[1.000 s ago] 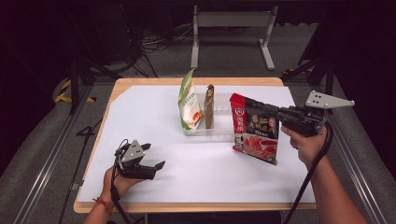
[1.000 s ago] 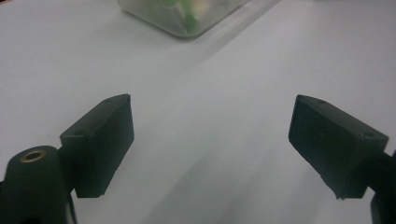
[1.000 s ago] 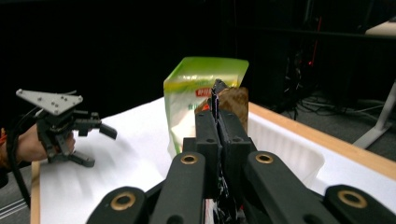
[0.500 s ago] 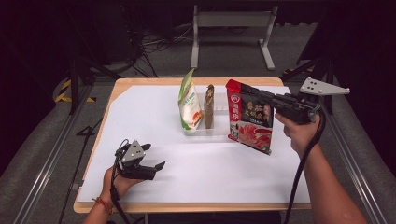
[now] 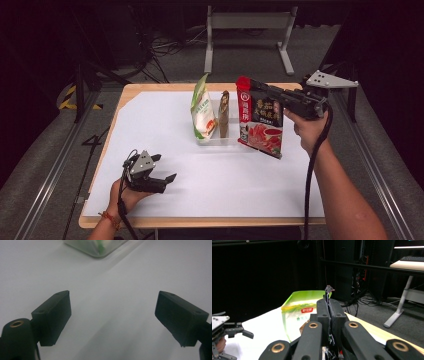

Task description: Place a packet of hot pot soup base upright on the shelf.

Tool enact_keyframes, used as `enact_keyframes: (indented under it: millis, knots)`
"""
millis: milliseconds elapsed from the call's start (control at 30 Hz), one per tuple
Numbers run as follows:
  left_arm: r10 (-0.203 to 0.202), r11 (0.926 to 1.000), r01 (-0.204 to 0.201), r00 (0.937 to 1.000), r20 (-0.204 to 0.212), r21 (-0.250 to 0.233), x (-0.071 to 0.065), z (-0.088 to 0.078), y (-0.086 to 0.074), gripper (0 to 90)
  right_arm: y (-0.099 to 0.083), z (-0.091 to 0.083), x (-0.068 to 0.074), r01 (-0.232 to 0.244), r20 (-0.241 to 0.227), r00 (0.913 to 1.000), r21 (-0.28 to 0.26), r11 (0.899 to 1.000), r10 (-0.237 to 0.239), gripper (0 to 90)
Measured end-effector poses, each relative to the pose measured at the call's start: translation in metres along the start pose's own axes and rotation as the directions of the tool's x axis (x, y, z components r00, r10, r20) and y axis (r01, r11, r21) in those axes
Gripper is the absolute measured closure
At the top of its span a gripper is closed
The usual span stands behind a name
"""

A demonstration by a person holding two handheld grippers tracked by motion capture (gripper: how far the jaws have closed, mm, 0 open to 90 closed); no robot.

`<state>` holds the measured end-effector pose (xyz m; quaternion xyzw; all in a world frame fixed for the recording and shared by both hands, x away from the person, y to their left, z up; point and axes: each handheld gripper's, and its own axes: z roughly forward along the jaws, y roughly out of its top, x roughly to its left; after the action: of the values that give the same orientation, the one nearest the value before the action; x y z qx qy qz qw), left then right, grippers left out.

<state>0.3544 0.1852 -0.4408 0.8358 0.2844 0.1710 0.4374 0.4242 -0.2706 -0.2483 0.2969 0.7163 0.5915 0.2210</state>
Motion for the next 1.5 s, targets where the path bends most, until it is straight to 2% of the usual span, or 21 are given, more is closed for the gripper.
enact_keyframes:
  millis: [300, 433, 500, 567, 667, 700, 800, 867, 1200, 1333, 1367, 1500]
  knots:
    - [-0.001, 1.0, 0.001, 1.0, 0.001, -0.002, 0.0, 0.0, 0.0, 14.5, 0.011, 0.012, 0.004, 0.022, 0.021, 0.9996, 0.001, 1.0, -0.022, 88.5]
    - [0.004, 1.0, -0.004, 1.0, 0.003, 0.005, -0.001, 0.001, 0.0, 14.5, 0.01, 0.023, -0.004, -0.008, 0.036, 0.9993, -0.003, 1.0, 0.008, 88.5]
    - [0.005, 0.9999, -0.005, 1.0, 0.006, 0.008, -0.001, 0.002, 0.0, 14.5, 0.01, 0.031, -0.006, 0.005, 0.06, 0.9982, 0.011, 1.0, -0.006, 88.5]
    - [0.008, 0.9999, -0.008, 0.9999, 0.007, 0.01, -0.001, 0.002, 0.0, 14.5, 0.008, 0.038, -0.009, -0.01, 0.055, 0.9985, 0.011, 1.0, 0.009, 88.4]
    - [0.004, 1.0, -0.005, 0.9999, 0.01, 0.007, -0.001, 0.001, 0.0, 14.6, 0.008, 0.047, -0.012, 0.002, 0.064, 0.9979, 0.014, 1.0, -0.002, 88.4]
    - [0.002, 1.0, -0.002, 0.9999, 0.011, 0.005, -0.001, 0.001, -0.001, 14.6, 0.008, 0.049, -0.013, 0.007, 0.065, 0.9978, 0.01, 1.0, -0.008, 88.4]
    - [0.0, 1.0, 0.0, 0.9999, 0.014, 0.005, -0.001, 0.001, -0.001, 14.8, 0.008, 0.056, -0.02, -0.015, 0.05, 0.9986, -0.008, 1.0, 0.015, 88.4]
    - [0.0, 1.0, 0.0, 0.9999, 0.016, 0.005, -0.001, 0.001, -0.001, 14.8, 0.008, 0.062, -0.022, -0.011, 0.058, 0.9982, -0.019, 1.0, 0.012, 88.4]
    - [0.003, 1.0, -0.003, 0.9998, 0.02, 0.003, 0.001, 0.0, -0.002, 14.8, -0.001, 0.089, -0.029, -0.027, 0.059, 0.9978, -0.025, 0.999, 0.029, 88.2]
    - [0.006, 1.0, -0.006, 0.9998, 0.021, 0.005, 0.001, 0.001, -0.001, 14.8, -0.007, 0.099, -0.03, -0.026, 0.053, 0.9982, -0.026, 0.999, 0.028, 88.1]
    - [0.006, 1.0, -0.006, 0.9997, 0.023, 0.004, 0.0, 0.0, -0.001, 14.8, -0.009, 0.102, -0.029, -0.019, 0.064, 0.9978, -0.019, 1.0, 0.02, 88.1]
    - [0.007, 1.0, -0.007, 0.9997, 0.021, 0.002, 0.001, 0.0, -0.002, 14.8, -0.015, 0.106, -0.031, -0.024, 0.068, 0.9973, -0.025, 0.999, 0.026, 87.9]
